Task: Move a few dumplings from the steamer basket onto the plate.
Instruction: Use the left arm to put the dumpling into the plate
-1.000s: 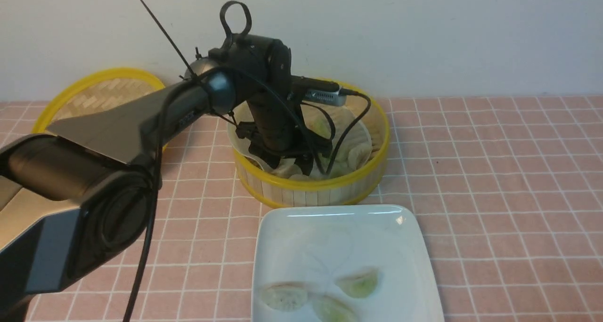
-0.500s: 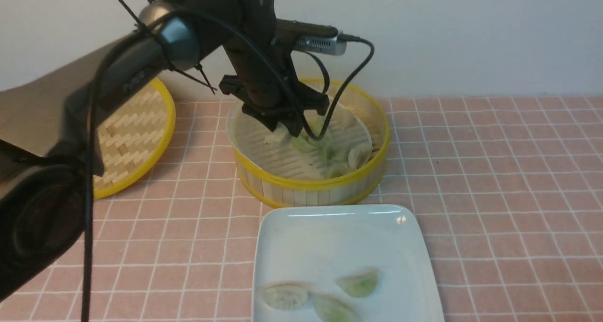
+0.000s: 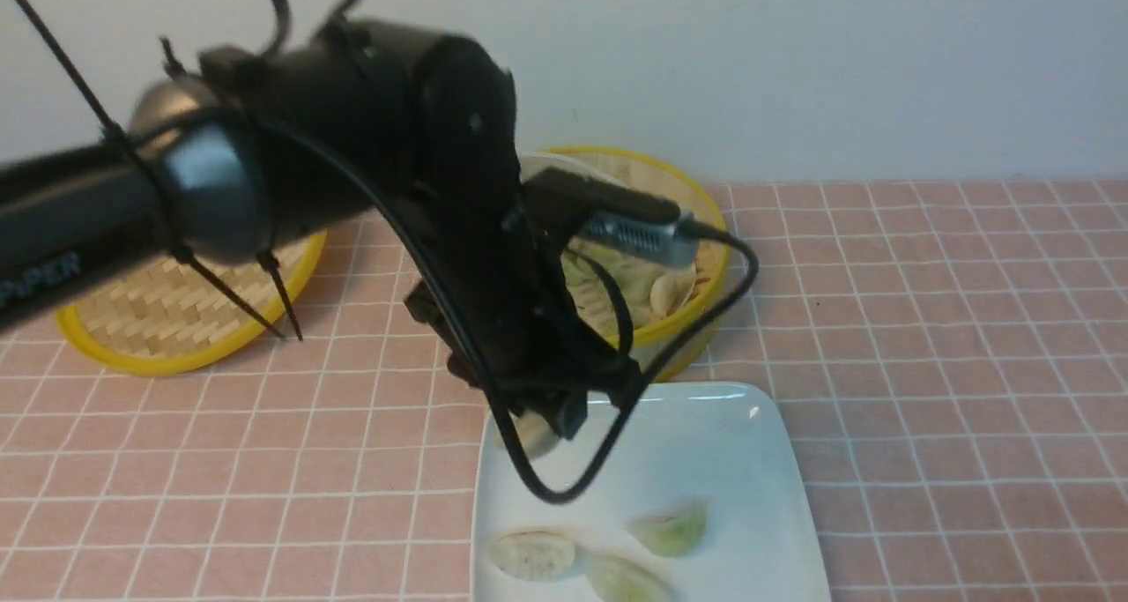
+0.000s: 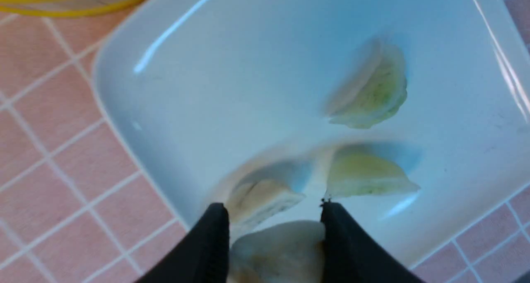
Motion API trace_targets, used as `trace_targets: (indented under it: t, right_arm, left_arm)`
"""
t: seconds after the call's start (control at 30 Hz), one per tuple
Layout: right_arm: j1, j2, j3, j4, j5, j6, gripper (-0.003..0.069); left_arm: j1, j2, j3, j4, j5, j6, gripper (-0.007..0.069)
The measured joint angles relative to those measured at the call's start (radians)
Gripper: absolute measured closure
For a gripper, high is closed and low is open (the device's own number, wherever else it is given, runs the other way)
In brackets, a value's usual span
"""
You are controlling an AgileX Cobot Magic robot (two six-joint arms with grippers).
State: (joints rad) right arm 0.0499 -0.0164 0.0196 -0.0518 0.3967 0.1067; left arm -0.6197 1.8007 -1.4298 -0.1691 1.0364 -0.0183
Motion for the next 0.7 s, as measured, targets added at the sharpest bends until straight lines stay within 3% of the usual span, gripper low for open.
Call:
trace_targets:
  t: [0.2,0.33,0.4,0.5,0.6,0.7]
  right_arm:
    - [0.0,0.0,0.0,0.0,0.0,0.0,0.0673]
    - [0.0,0.0,0.0,0.0,0.0,0.0,0.0673]
    - [0.0,0.0,0.0,0.0,0.0,0.0,0.0673]
    - [0.0,0.0,0.0,0.0,0.0,0.0,0.0673]
    - [0.0,0.0,0.0,0.0,0.0,0.0,0.0673]
    - [0.0,0.0,0.0,0.0,0.0,0.0,0.0673]
  left_arm:
    - [-0.004,0.107,0.018,-0.003,-0.109,0.001,0.0362]
    - [-0.004,0.133,0.018,-0.017,-0.12,0.001,0.0249]
    - [-0.004,0.134,-0.004,-0.022,-0.128,0.001,0.0142]
    - [-0.004,0.123,-0.06,-0.022,-0.109,0.001,0.0106]
    - [-0.004,0.086,-0.117,-0.016,-0.056,0.001,0.0175]
    - [-0.004,-0.037,-0.149,-0.004,-0.02,-0.006,0.0441]
